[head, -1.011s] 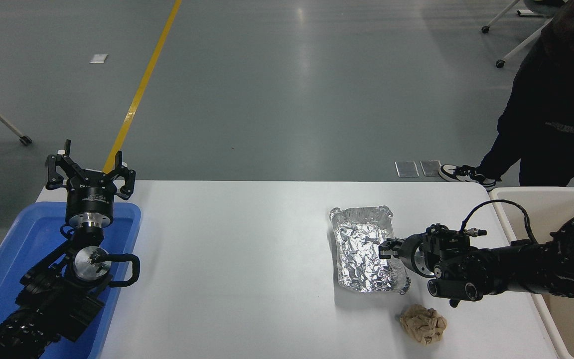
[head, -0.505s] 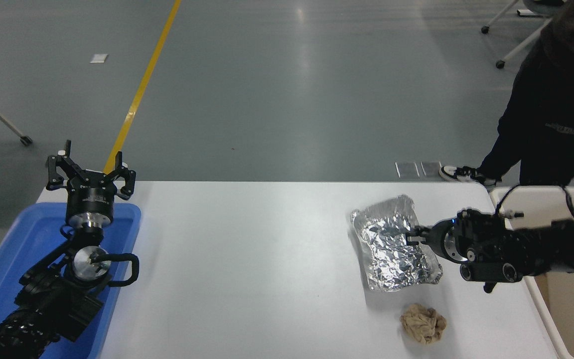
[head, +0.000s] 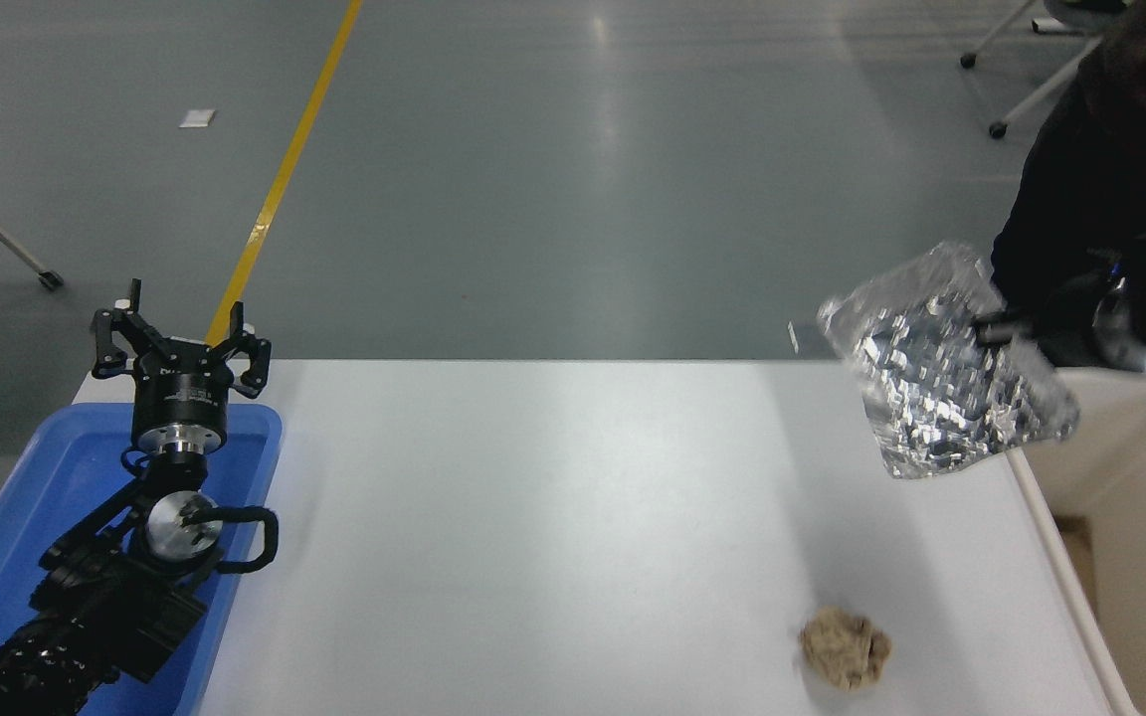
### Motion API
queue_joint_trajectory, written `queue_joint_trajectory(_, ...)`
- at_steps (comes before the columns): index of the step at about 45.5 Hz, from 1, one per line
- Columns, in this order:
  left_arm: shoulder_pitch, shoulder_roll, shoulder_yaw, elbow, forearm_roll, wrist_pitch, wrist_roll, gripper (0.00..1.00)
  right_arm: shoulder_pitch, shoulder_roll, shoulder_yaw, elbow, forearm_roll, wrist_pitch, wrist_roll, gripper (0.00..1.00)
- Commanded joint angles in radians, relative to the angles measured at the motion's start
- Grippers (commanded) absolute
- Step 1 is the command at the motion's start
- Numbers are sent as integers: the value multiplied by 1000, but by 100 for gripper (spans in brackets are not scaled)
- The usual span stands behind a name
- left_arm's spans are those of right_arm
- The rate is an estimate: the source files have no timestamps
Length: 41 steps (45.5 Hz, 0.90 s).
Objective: Pick up foil plate and place in dustbin
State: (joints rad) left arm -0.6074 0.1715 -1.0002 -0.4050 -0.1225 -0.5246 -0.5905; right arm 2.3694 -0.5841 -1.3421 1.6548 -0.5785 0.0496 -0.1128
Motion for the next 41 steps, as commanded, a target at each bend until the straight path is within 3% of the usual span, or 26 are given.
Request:
queue_joint_trajectory(1, 0, 2, 0, 0, 1, 0, 0, 99, 298, -6, -43, 49, 71, 280, 10, 0)
queue_joint_trajectory(22, 0, 0, 0, 0, 0, 0, 0, 99, 237, -49, -153, -105, 132, 314, 11, 0)
queue_joint_trajectory(31, 0, 0, 0, 0, 0, 0, 0, 99, 32, -229, -181, -369, 59, 311, 36, 0)
queue_joint_trajectory(41, 0, 0, 0, 0, 0, 0, 0, 99, -405, -425, -37, -743, -12, 228, 123, 0)
